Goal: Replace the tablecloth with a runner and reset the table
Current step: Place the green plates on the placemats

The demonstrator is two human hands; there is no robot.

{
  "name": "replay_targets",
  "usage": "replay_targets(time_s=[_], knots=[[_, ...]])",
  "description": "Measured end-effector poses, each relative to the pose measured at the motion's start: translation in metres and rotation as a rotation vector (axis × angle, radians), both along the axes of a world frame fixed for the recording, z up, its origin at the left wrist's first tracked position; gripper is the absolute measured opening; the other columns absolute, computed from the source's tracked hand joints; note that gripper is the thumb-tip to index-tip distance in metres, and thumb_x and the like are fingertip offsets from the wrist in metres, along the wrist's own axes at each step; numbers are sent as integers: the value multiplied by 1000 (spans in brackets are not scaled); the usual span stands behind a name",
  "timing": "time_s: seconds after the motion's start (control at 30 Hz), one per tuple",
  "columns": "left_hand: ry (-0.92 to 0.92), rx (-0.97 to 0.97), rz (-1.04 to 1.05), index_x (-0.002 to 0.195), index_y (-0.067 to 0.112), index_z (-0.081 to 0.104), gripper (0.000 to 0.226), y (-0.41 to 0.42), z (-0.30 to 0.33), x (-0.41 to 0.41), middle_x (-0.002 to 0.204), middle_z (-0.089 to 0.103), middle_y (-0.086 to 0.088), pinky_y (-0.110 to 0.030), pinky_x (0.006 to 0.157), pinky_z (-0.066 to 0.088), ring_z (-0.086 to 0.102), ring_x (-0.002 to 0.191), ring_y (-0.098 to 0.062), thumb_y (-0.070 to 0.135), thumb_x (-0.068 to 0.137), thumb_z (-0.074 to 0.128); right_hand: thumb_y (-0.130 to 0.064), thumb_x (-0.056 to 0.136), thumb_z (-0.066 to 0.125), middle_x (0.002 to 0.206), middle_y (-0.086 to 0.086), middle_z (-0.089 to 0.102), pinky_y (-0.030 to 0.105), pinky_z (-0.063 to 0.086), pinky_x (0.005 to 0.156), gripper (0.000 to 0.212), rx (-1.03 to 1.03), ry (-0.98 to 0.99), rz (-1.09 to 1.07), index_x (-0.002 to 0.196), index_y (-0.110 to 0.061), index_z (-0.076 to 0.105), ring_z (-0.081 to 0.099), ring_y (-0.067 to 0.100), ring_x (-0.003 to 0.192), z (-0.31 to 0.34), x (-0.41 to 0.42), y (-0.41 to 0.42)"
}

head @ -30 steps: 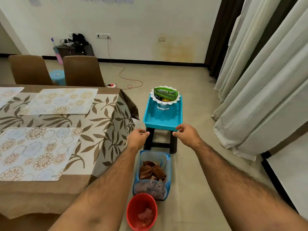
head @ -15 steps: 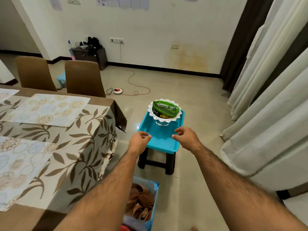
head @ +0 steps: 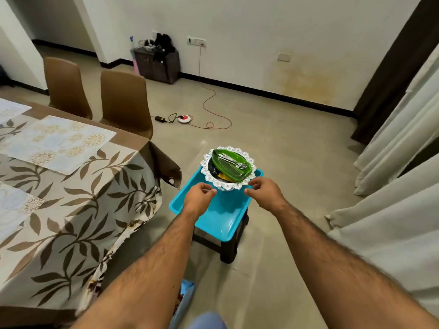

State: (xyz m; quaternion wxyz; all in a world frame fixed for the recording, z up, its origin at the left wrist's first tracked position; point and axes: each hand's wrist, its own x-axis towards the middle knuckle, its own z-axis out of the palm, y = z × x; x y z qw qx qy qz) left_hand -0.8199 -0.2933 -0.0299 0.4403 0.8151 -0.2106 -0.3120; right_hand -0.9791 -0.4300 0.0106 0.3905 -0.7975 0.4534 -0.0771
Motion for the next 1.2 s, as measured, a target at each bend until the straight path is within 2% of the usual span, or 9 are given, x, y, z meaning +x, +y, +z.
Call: replay_targets(time_s=[0.23, 0.43, 0.53, 0.6, 0.7, 0.77, 0.9, 1.03, 1.2], knots=[[36, -18, 92, 106, 18, 63, 21, -79, -26, 44, 104, 68, -3, -42, 80, 58, 65, 94, -22, 31, 90, 67, -27, 86, 73, 113, 7, 64, 28, 50, 76, 38, 59, -8, 70, 120, -13, 64, 59, 18, 90, -28, 64, -82], [126, 4, 147, 102, 18, 61, 16, -135, -33, 87, 91, 66, -1, -42, 83, 56, 67, 92, -25, 27, 91, 67, -24, 83, 75, 105, 6, 65, 35, 55, 81, 34, 67, 34, 87, 114, -13, 67, 63, 22, 87, -32, 122, -155], [184, -1, 203, 110, 9, 61, 22, -157, -36, 103, 76, 62, 2, -34, 64, 52, 61, 79, -21, 21, 92, 66, -25, 81, 77, 105, 7, 68, 36, 56, 81, 34, 70, 57, 97, 112, -15, 67, 64, 22, 86, -37, 145, -186], [221, 4, 232, 113, 6, 61, 25, -168, -44, 111, 75, 61, 1, -30, 60, 49, 59, 76, -19, 19, 92, 66, -24, 82, 77, 104, 6, 68, 31, 54, 76, 33, 54, 107, 116, 112, -16, 67, 63, 21, 84, -45, 157, -203], [268, 30, 283, 113, 9, 61, 25, -186, -63, 125, 82, 64, -3, -33, 66, 50, 59, 76, -19, 20, 91, 67, -21, 83, 75, 104, 6, 67, 23, 48, 63, 29, 60, 157, 138, 110, -15, 67, 61, 19, 80, -59, 178, -236], [295, 42, 328, 112, 10, 61, 24, -202, -81, 132, 88, 65, -7, -36, 70, 51, 58, 76, -22, 21, 91, 66, -19, 83, 74, 106, 5, 67, 22, 46, 62, 29, 45, 204, 163, 111, -15, 67, 60, 19, 80, -72, 193, -260], [293, 119, 414, 102, 19, 63, 18, -235, -122, 140, 100, 70, -9, -44, 87, 57, 66, 92, -26, 25, 86, 70, -18, 84, 72, 110, 5, 68, 26, 51, 74, 30, 42, 292, 226, 113, -16, 67, 64, 21, 88, -112, 220, -302], [324, 185, 515, 112, 16, 64, 28, -269, -154, 137, 106, 70, -7, -44, 88, 56, 66, 99, -25, 23, 86, 71, -16, 84, 68, 113, 7, 69, 24, 49, 78, 32, 46, 382, 338, 116, -16, 66, 65, 22, 92, -154, 244, -331], [315, 293, 597, 124, 13, 58, 41, -301, -181, 136, 114, 68, -5, -31, 89, 49, 63, 101, -22, 30, 88, 69, -15, 85, 68, 114, 9, 68, 22, 46, 74, 38, 56, 444, 435, 122, -14, 62, 60, 20, 85, -197, 264, -357]])
